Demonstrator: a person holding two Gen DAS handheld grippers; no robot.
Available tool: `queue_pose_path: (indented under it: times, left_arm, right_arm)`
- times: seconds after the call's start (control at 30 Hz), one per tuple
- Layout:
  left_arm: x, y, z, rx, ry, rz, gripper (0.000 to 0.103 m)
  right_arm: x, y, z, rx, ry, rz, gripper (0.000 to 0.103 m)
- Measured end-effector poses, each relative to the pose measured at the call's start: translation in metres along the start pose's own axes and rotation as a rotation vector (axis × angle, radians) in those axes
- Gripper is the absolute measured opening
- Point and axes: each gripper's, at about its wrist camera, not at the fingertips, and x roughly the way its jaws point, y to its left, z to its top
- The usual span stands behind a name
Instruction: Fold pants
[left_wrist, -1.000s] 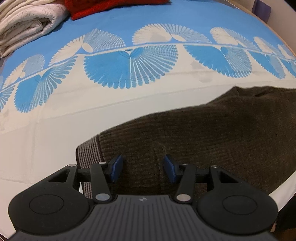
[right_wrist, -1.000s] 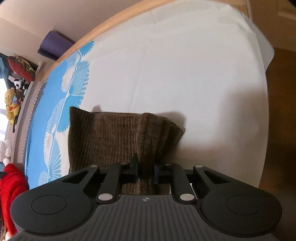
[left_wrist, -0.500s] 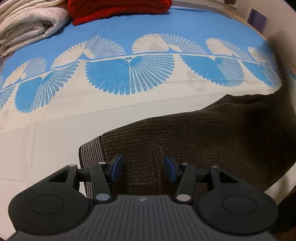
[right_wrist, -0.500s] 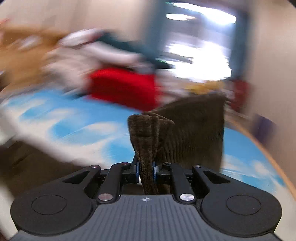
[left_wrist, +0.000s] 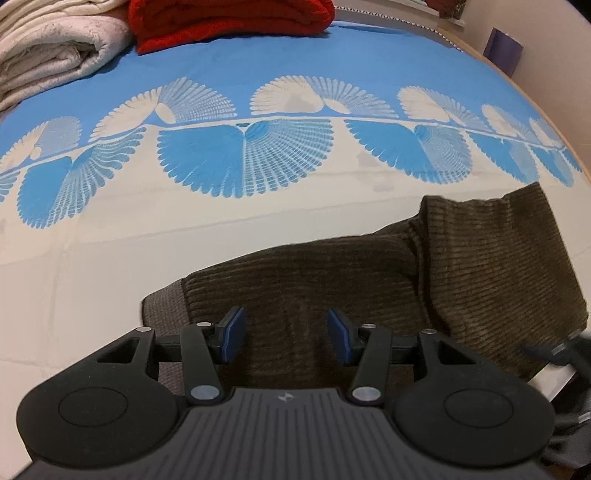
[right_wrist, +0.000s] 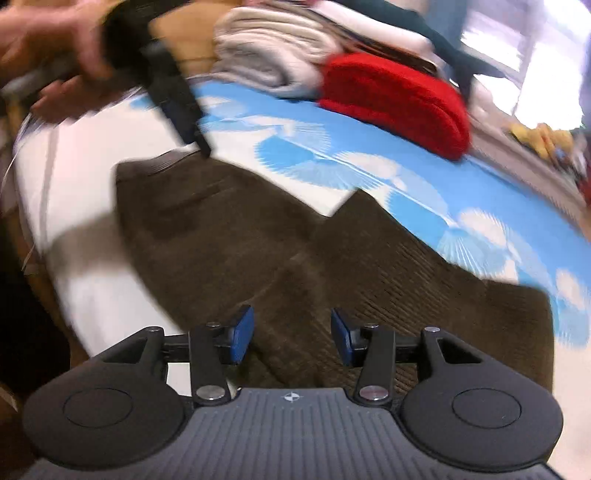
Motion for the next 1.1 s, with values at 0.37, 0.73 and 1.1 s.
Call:
queue_pose_path:
  times: [0.37, 0.73, 1.1]
  left_arm:
    - [0.033, -0.060, 0.041, -0.111, -0.008, -0.257, 0.055]
    - [0.108, -0.098, 0.064, -0.191, 0.055, -0.274, 0.056]
    - [0.099, -0.102, 0.074, -0.089, -0.015, -0.177, 0.032]
  right_arm:
    - [-0.039, -0.081, -0.014, 0.378, -0.043, 0.047, 0.053]
    - [-0.073, -0.198, -0.107, 0.832, 0.053, -0.414, 0.068]
    - [-0.049, -0.203, -0.111, 0.904, 0.071, -0.258, 0.074]
